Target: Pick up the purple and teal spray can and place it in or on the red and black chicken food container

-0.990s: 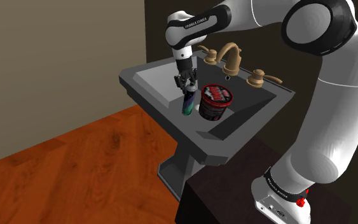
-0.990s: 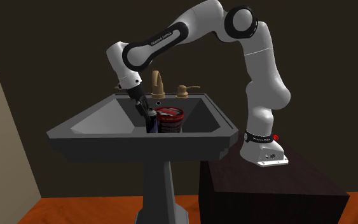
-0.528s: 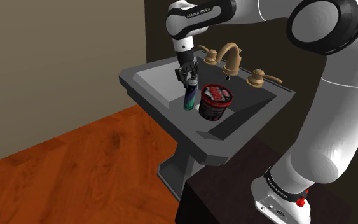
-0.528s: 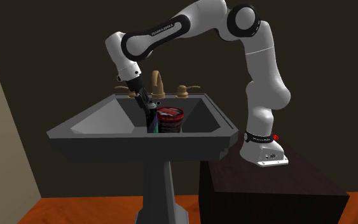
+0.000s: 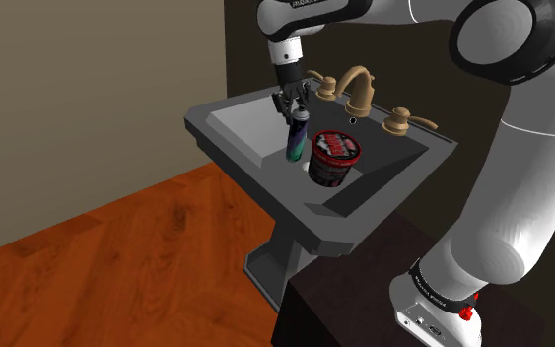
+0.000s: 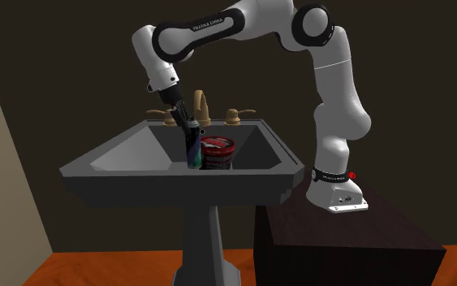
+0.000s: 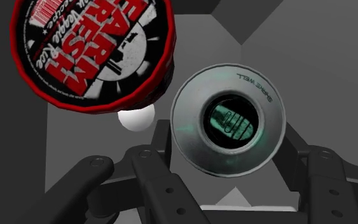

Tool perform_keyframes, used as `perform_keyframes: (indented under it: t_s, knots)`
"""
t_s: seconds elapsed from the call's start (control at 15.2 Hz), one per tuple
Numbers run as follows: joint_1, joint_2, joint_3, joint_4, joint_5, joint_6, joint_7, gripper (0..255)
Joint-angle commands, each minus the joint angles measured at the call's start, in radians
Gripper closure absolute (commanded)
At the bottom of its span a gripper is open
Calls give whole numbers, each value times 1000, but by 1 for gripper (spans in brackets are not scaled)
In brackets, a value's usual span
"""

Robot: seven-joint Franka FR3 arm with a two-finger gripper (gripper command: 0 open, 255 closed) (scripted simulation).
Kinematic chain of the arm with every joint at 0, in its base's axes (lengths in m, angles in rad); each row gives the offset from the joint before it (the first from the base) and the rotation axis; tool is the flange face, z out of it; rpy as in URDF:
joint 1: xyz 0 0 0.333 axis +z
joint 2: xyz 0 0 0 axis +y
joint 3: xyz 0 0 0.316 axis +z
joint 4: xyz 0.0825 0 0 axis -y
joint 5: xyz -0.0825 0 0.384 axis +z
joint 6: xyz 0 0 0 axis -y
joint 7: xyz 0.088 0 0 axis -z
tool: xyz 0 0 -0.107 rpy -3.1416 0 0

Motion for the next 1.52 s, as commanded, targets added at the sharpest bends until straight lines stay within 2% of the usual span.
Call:
perform_keyframes:
  t_s: [0.0,0.79,1.45]
  knots:
    - [0,-7,0,19,0,-26,-2,255]
    - [3,-7,0,181,-1,-187,-12,255]
    - [7,26,0,365,-5,-338,-21,255]
